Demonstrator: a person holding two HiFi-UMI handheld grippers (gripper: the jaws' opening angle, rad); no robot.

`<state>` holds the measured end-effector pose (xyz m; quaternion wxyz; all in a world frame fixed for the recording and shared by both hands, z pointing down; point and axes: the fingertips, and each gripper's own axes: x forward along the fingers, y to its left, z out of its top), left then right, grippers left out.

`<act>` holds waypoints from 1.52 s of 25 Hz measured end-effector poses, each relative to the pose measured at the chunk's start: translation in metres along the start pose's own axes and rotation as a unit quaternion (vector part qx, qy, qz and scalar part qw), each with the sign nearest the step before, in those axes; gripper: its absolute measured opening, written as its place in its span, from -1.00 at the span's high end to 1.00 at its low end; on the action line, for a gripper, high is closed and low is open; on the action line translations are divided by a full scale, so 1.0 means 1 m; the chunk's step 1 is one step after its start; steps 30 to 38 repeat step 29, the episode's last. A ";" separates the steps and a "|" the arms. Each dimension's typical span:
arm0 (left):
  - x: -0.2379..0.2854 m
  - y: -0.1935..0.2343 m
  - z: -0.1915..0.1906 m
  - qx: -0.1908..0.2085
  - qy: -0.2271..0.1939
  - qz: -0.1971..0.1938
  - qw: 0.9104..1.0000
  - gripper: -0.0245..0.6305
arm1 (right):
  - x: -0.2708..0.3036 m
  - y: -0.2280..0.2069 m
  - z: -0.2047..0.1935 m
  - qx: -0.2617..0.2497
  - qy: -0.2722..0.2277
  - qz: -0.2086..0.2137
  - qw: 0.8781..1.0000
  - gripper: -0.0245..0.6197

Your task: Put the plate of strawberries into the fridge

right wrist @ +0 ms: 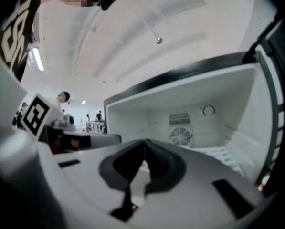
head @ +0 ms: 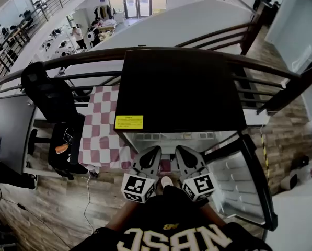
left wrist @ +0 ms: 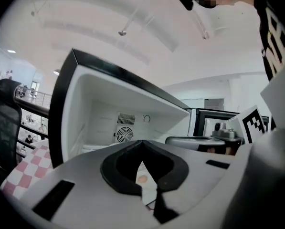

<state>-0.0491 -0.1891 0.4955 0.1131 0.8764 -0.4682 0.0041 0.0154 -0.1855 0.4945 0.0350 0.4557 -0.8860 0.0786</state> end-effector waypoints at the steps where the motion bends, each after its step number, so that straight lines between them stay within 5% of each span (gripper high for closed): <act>1: -0.006 0.001 0.003 0.006 -0.009 0.009 1.000 0.87 | -0.004 0.004 0.001 -0.010 -0.002 -0.002 1.000 0.86; 19: -0.049 -0.037 -0.024 -0.011 0.022 -0.031 0.999 0.87 | -0.075 0.012 -0.021 0.005 0.009 -0.088 0.996 0.86; 38: -0.047 -0.043 -0.047 -0.025 0.064 -0.041 0.997 0.87 | -0.077 0.020 -0.021 0.008 0.013 -0.078 0.997 0.86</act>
